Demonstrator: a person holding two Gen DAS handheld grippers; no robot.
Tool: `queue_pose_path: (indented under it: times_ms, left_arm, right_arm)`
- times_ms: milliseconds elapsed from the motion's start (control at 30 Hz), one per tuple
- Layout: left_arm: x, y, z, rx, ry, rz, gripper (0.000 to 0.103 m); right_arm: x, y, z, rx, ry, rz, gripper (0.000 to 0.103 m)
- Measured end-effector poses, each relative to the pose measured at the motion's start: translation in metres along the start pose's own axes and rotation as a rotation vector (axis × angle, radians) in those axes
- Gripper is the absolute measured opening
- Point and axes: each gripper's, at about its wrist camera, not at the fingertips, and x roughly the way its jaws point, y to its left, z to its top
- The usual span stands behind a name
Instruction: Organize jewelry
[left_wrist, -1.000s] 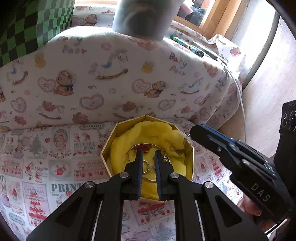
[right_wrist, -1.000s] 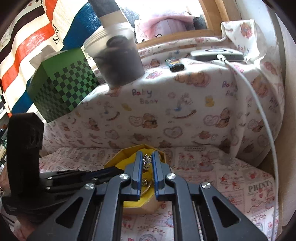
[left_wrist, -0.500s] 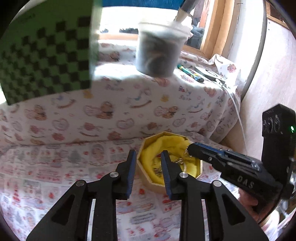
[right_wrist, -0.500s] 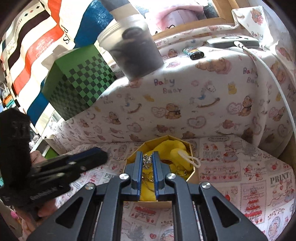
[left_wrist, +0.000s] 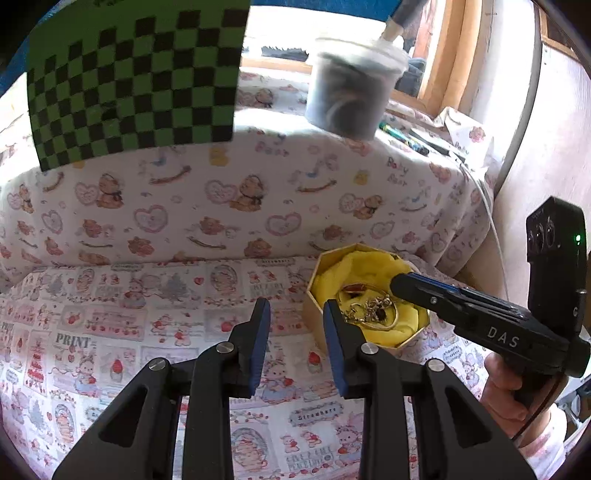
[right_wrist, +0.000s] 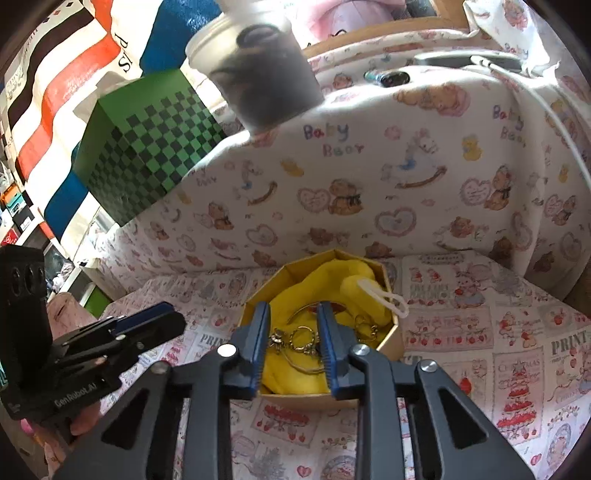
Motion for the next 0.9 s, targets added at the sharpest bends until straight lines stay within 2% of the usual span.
queue_pose_path:
  times_ms: [33,100,200,267,333,367,400,433,467,533,600,733,900]
  left_arm:
    - [-0.003,0.000,0.001,0.001,-0.011,0.009,0.028]
    - [-0.011,-0.002,-0.001,0.020,-0.035,0.046,0.028]
    - [-0.027,-0.010,-0.008,0.113,-0.091,0.122,0.030]
    - [-0.043,-0.013,-0.014,0.160,-0.167,0.193,0.040]
    - [-0.062,-0.015,-0.021,0.178,-0.279,0.281,0.061]
    - [-0.070,-0.015,-0.024,0.178,-0.324,0.295,0.064]
    - [-0.078,-0.014,-0.027,0.174,-0.370,0.302,0.068]
    - [-0.085,-0.013,-0.029,0.167,-0.406,0.303,0.076]
    - [-0.091,-0.012,-0.031,0.160,-0.441,0.299,0.080]
    - [-0.100,-0.009,-0.036,0.155,-0.507,0.278,0.096]
    - [-0.102,-0.010,-0.039,0.175,-0.527,0.261,0.102]
    - [-0.093,-0.010,-0.047,0.204,-0.533,0.286,0.102]
    - [-0.090,0.004,-0.056,0.135,-0.539,0.271,0.102]
  right_arm:
    - [-0.003,-0.001,0.000,0.002,-0.005,-0.009,0.024]
    - [-0.014,0.005,-0.001,-0.030,-0.040,-0.081,0.026]
    - [-0.036,0.018,-0.005,-0.119,-0.121,-0.167,0.040]
    - [-0.050,0.030,-0.006,-0.155,-0.189,-0.216,0.054]
    - [-0.058,0.037,-0.006,-0.158,-0.230,-0.227,0.059]
    - [-0.062,0.042,-0.006,-0.153,-0.250,-0.232,0.065]
    - [-0.064,0.046,-0.008,-0.155,-0.274,-0.243,0.070]
    - [-0.067,0.050,-0.010,-0.167,-0.302,-0.261,0.081]
    - [-0.069,0.054,-0.013,-0.184,-0.328,-0.279,0.087]
    - [-0.073,0.063,-0.020,-0.231,-0.384,-0.314,0.092]
    - [-0.074,0.067,-0.026,-0.245,-0.420,-0.321,0.100]
    - [-0.067,0.067,-0.034,-0.204,-0.428,-0.336,0.103]
    - [-0.061,0.062,-0.044,-0.231,-0.428,-0.353,0.103]
